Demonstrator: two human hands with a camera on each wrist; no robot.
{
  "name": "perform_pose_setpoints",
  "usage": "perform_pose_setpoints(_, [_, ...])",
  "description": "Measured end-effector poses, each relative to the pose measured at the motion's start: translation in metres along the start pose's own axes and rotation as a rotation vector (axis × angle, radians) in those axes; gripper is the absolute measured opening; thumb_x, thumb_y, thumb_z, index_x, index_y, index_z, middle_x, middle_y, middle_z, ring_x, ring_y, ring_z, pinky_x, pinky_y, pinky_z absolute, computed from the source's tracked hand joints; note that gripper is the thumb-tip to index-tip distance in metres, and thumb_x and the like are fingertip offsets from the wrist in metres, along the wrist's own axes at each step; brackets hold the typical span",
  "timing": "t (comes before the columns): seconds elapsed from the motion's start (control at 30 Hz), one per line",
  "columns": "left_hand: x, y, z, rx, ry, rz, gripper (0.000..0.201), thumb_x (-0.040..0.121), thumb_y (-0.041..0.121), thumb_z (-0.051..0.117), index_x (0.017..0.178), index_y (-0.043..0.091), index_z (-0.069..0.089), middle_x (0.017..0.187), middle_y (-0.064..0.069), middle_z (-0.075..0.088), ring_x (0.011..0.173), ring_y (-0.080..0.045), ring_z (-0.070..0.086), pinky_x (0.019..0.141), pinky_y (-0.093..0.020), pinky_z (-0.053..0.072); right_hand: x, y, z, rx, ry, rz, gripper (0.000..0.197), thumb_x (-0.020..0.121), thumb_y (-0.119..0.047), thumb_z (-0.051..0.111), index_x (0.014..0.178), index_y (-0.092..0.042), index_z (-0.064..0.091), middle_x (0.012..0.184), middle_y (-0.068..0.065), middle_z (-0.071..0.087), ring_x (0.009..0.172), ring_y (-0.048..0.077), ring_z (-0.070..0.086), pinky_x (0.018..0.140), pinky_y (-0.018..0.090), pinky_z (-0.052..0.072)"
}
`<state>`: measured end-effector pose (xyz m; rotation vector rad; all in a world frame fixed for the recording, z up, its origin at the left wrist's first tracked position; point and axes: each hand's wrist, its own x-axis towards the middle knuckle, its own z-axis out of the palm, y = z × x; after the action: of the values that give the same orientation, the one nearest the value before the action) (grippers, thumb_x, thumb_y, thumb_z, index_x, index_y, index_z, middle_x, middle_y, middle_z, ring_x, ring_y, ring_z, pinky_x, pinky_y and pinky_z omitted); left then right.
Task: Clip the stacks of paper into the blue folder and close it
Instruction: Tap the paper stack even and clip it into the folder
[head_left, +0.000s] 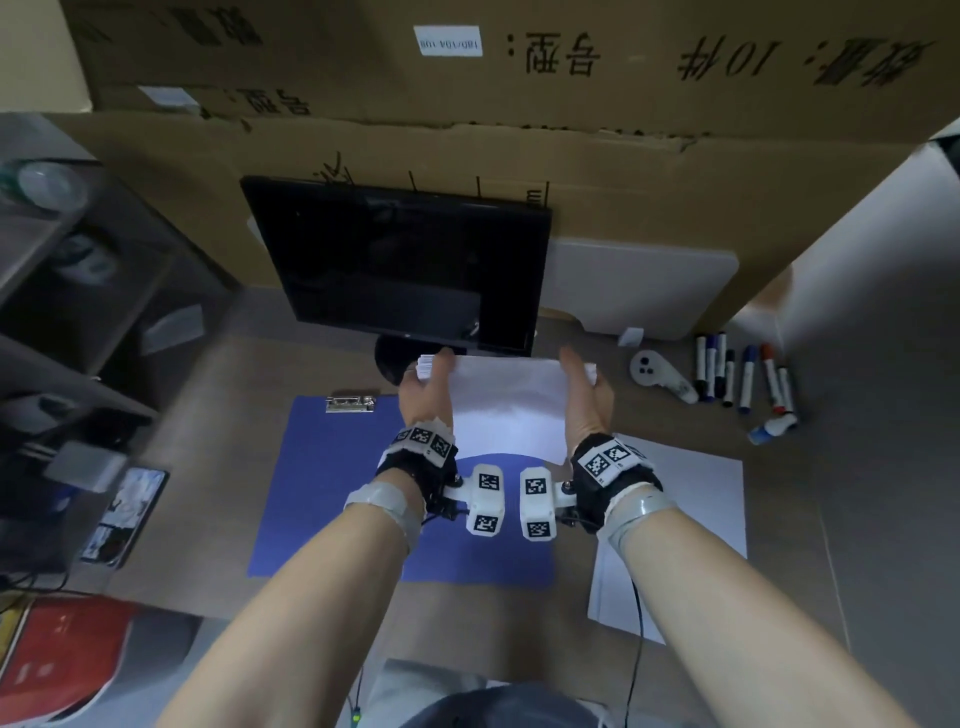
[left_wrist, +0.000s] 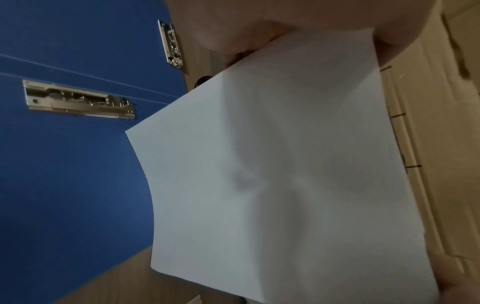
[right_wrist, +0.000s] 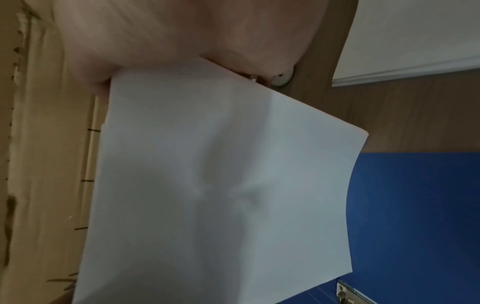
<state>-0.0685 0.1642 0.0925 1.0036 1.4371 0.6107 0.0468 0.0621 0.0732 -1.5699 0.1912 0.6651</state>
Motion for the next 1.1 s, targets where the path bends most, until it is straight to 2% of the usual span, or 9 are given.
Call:
perform_pose_setpoints(0.1, [0.002, -0.001, -0.002, -0.005, 0.014, 0.0, 0.073, 0.085, 0.04, 0.059, 0.148, 0.015, 0.032, 0.146, -0.011, 0.042, 0.133, -0.031, 0.042, 0.092, -0.038, 0.034, -0.001, -0.001, 0.002, 0.031, -0.006, -0.027, 0.064, 0.078, -0.049, 0.068, 0.127, -0.008, 0.059, 0.12, 0.002, 0.063, 0.114, 0.021, 0.055, 0.093, 0.032, 0.039])
perform_pose_setpoints(0.2, [0.003, 0.0, 0.0, -0.059, -0.001, -0.011, 0.071, 0.086, 0.044, 0.057, 0.148, 0.018, 0.033, 0.151, -0.007, 0.038, 0.139, -0.029, 0.037, 0.103, -0.041, 0.033, -0.003, 0.0, 0.001, 0.052, -0.002, -0.046, 0.068, 0.081, -0.05, 0.064, 0.136, -0.013, 0.051, 0.129, 0.001, 0.057, 0.121, 0.02, 0.051, 0.102, 0.036, 0.038])
perform_pose_setpoints(0.37, [0.007, -0.002, -0.001, -0.073, 0.003, -0.015, 0.074, 0.086, 0.057, 0.054, 0.146, 0.017, 0.038, 0.152, -0.006, 0.039, 0.14, -0.028, 0.037, 0.109, -0.041, 0.031, 0.001, 0.0, -0.003, 0.021, 0.015, -0.09, 0.018, 0.093, -0.041, 0.053, 0.09, -0.025, 0.061, 0.085, -0.013, 0.057, 0.098, 0.021, 0.052, 0.082, 0.031, 0.036])
perform_pose_setpoints(0.57, [0.003, -0.001, 0.001, -0.014, 0.015, -0.005, 0.084, 0.082, 0.054, 0.063, 0.148, 0.014, 0.031, 0.15, -0.009, 0.04, 0.137, -0.029, 0.039, 0.108, -0.041, 0.034, -0.006, -0.003, -0.004, -0.024, -0.057, -0.162, 0.035, 0.095, -0.031, 0.055, 0.127, -0.016, 0.052, 0.087, -0.009, 0.048, 0.095, 0.015, 0.044, 0.086, 0.027, 0.032])
perform_pose_setpoints(0.7, [0.007, -0.002, 0.0, -0.008, 0.022, 0.013, 0.081, 0.081, 0.057, 0.062, 0.145, 0.013, 0.038, 0.145, -0.009, 0.046, 0.134, -0.03, 0.044, 0.107, -0.04, 0.036, -0.002, -0.001, -0.006, -0.05, -0.023, -0.173, 0.025, 0.094, -0.036, 0.054, 0.108, -0.016, 0.057, 0.082, -0.011, 0.054, 0.091, 0.019, 0.05, 0.074, 0.029, 0.037])
perform_pose_setpoints(0.8, [0.005, -0.004, -0.001, -0.002, -0.034, 0.018, 0.083, 0.083, 0.054, 0.062, 0.148, 0.013, 0.032, 0.15, -0.008, 0.04, 0.139, -0.028, 0.038, 0.111, -0.041, 0.032, 0.003, 0.002, -0.01, -0.081, -0.05, -0.128, 0.043, 0.091, -0.053, 0.054, 0.117, -0.019, 0.058, 0.102, -0.007, 0.061, 0.105, 0.019, 0.055, 0.088, 0.031, 0.039])
perform_pose_setpoints(0.9, [0.007, -0.004, -0.001, 0.006, -0.083, 0.021, 0.09, 0.079, 0.059, 0.062, 0.149, 0.013, 0.028, 0.15, -0.007, 0.039, 0.14, -0.028, 0.037, 0.113, -0.041, 0.03, 0.004, 0.008, -0.011, -0.111, -0.112, -0.087, 0.093, 0.071, -0.074, 0.063, 0.144, -0.021, 0.042, 0.143, -0.004, 0.05, 0.134, 0.019, 0.044, 0.112, 0.038, 0.033])
perform_pose_setpoints(0.97, [0.011, -0.008, -0.003, 0.096, -0.116, 0.059, 0.097, 0.075, 0.057, 0.069, 0.149, 0.01, 0.028, 0.146, -0.007, 0.044, 0.134, -0.027, 0.043, 0.111, -0.04, 0.035, 0.003, 0.012, -0.012, -0.228, -0.149, -0.107, 0.103, 0.063, -0.068, 0.076, 0.147, -0.021, 0.038, 0.14, -0.009, 0.049, 0.13, 0.013, 0.044, 0.113, 0.036, 0.032])
perform_pose_setpoints(1.1, [0.022, -0.024, -0.006, 0.372, -0.247, 0.152, 0.077, 0.065, 0.032, 0.085, 0.129, 0.009, 0.048, 0.114, 0.003, 0.059, 0.104, -0.018, 0.058, 0.087, -0.031, 0.048, 0.005, 0.022, -0.025, -0.226, -0.208, -0.016, 0.032, 0.07, -0.021, 0.087, 0.096, -0.021, 0.069, 0.11, 0.007, 0.073, 0.091, 0.018, 0.07, 0.081, 0.034, 0.055])
